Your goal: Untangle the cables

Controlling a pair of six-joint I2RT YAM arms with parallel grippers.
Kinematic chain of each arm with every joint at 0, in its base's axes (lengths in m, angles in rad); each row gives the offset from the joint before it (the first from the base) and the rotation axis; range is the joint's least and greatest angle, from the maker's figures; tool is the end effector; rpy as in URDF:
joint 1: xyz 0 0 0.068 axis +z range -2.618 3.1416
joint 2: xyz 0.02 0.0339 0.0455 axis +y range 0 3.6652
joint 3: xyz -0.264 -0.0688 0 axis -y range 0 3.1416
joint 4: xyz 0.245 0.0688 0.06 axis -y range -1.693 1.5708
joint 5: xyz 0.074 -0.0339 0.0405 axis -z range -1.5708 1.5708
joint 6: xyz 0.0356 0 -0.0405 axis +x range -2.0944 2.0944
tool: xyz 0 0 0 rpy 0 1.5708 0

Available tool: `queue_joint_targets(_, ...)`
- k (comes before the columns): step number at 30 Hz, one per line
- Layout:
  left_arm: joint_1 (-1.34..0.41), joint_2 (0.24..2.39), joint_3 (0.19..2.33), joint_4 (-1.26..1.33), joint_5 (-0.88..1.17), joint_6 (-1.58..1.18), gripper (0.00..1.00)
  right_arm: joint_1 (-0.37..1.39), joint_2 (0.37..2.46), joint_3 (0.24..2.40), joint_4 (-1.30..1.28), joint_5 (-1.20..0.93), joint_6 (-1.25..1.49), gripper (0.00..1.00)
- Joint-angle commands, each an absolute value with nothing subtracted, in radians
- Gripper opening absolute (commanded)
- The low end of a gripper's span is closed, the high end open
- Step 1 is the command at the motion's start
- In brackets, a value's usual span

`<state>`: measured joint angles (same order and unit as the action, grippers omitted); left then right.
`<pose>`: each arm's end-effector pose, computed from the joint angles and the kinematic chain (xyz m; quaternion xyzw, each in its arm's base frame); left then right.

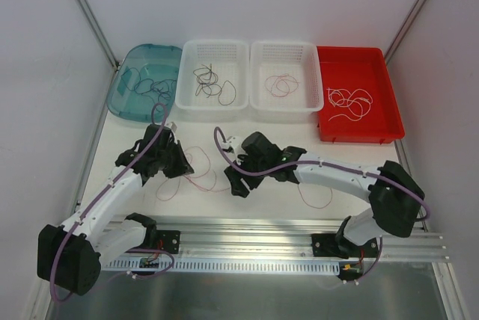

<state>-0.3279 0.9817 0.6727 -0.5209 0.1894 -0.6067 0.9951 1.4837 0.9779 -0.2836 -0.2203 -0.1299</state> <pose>0.1858 -0.0703 0.2353 -0.0950 0.9237 -0.2411 0.2821 0.1661 0.2701 0.2331 -0.5255 0.7551 0.2510 0.3010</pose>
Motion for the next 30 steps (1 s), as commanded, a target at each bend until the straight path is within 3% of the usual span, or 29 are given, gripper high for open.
queue_joint_targets(1, -0.339, 0.982, 0.655, -0.477, 0.232, -0.667, 0.0, 1.037, 1.548, 1.015, -0.066, -0.32, -0.123, 0.72)
queue_joint_targets(8, -0.341, 0.945, 0.647, -0.474, 0.233, -0.699, 0.0, 1.074, 1.698, 1.009, 0.118, -0.339, -0.08, 0.72)
queue_joint_targets(21, -0.341, 0.917, 0.634, -0.474, 0.241, -0.715, 0.0, 1.095, 1.827, 1.101, 0.112, -0.307, -0.115, 0.71)
queue_joint_targets(30, -0.341, 0.923, 0.644, -0.474, 0.222, -0.709, 0.0, 1.1, 1.859, 1.086, 0.107, -0.33, -0.112, 0.6)
